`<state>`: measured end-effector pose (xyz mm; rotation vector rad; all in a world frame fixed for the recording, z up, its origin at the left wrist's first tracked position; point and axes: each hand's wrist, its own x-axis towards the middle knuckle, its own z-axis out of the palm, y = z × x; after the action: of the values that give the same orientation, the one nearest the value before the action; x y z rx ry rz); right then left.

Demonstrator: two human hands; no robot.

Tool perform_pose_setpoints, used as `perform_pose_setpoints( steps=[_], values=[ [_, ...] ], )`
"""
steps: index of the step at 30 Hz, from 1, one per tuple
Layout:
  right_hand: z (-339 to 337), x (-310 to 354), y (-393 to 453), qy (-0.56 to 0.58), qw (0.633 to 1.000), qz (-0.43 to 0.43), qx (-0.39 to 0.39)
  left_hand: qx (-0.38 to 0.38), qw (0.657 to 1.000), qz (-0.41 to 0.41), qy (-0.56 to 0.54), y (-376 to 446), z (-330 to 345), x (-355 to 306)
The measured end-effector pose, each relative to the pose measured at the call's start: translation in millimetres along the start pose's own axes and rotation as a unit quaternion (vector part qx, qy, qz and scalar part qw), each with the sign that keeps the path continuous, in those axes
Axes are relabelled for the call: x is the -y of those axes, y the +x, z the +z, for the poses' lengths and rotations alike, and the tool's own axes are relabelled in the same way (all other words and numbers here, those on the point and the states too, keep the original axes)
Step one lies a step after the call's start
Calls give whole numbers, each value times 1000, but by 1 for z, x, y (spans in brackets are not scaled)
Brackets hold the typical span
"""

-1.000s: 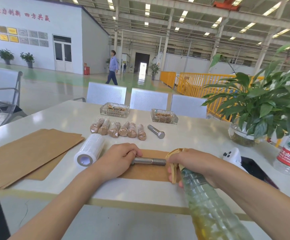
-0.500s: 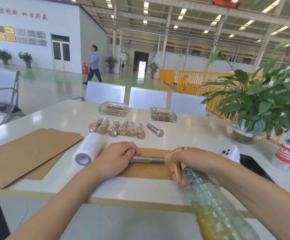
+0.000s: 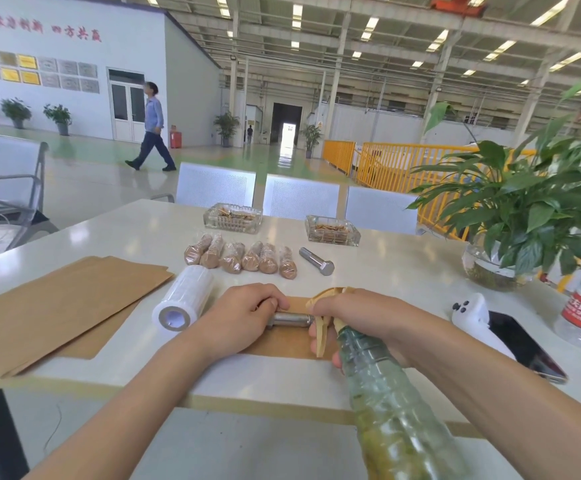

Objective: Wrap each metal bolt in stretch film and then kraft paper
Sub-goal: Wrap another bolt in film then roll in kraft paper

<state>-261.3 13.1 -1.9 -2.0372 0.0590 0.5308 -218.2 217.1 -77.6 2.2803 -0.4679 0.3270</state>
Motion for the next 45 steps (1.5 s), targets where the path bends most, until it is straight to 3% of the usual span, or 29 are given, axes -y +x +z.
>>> perform_pose_setpoints(
  steps=[9,45],
  values=[
    [21,5,7,7,999,6,30,1,1000,8,-15,0,0,3],
    [-21,-20,-6,-3,999,0,-41,-2,1000,2,19,1,0,0]
  ],
)
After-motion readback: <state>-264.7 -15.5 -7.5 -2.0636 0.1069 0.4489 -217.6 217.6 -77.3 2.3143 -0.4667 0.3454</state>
